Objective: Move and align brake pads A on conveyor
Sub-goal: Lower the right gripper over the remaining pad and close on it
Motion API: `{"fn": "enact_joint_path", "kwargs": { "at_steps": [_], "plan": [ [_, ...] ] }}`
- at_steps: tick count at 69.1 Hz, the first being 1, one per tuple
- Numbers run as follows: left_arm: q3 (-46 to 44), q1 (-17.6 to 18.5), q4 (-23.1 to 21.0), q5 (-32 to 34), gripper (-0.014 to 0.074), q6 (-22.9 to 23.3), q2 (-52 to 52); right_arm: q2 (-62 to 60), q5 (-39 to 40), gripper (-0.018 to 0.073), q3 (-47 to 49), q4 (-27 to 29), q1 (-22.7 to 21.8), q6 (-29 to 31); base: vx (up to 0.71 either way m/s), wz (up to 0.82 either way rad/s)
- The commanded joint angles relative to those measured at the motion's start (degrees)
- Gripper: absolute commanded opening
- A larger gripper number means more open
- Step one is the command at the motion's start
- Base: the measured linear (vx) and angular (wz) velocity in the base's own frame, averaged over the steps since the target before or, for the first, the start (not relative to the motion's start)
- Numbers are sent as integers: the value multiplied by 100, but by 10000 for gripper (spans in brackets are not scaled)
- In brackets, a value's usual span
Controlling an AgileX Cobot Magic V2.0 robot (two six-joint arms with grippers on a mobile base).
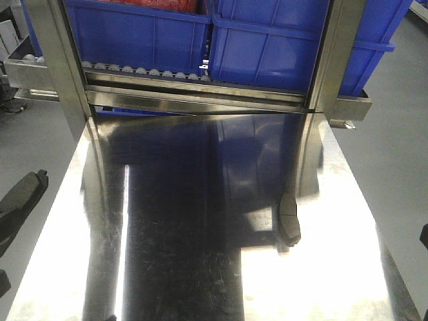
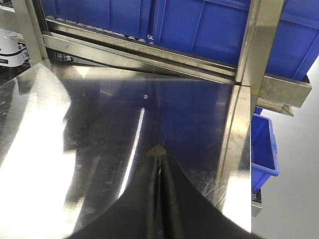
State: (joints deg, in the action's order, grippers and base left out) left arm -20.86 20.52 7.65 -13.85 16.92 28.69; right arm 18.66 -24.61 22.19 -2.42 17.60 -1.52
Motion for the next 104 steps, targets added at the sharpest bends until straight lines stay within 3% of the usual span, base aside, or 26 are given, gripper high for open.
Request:
{"fn": "enact_joint_path", "kwargs": {
  "at_steps": [1, 24, 31, 37, 46, 56, 65, 76, 104],
  "plan": [
    [-182, 13, 8, 572, 108, 4, 20, 50, 413, -3, 154, -51, 13, 10, 0, 0],
    [-182, 13, 8, 572, 108, 4, 20, 50, 436, 1, 154, -51, 13, 10, 0, 0],
    [-182, 13, 8, 572, 108, 4, 20, 50, 549, 54, 154, -51, 13, 10, 0, 0],
    [-182, 13, 8, 572, 108, 4, 20, 50, 654, 178, 154, -90, 13, 36, 0, 0],
    [-182, 13, 8, 572, 108, 4, 20, 50, 657, 484, 154, -102, 13, 152, 0, 0],
    [-182, 13, 8, 572, 108, 4, 20, 50, 645, 729, 154, -96, 13, 152, 0, 0],
    [-182, 13, 8, 572, 108, 4, 20, 50, 650, 722, 154, 38, 13, 152, 0, 0],
    [-182, 13, 8, 572, 108, 4, 20, 512, 915, 694, 201, 56, 13, -458, 0, 0],
    [-182, 13, 8, 572, 108, 4, 20, 4011, 206, 662, 1743, 76, 13, -1063, 0, 0]
  ]
}}
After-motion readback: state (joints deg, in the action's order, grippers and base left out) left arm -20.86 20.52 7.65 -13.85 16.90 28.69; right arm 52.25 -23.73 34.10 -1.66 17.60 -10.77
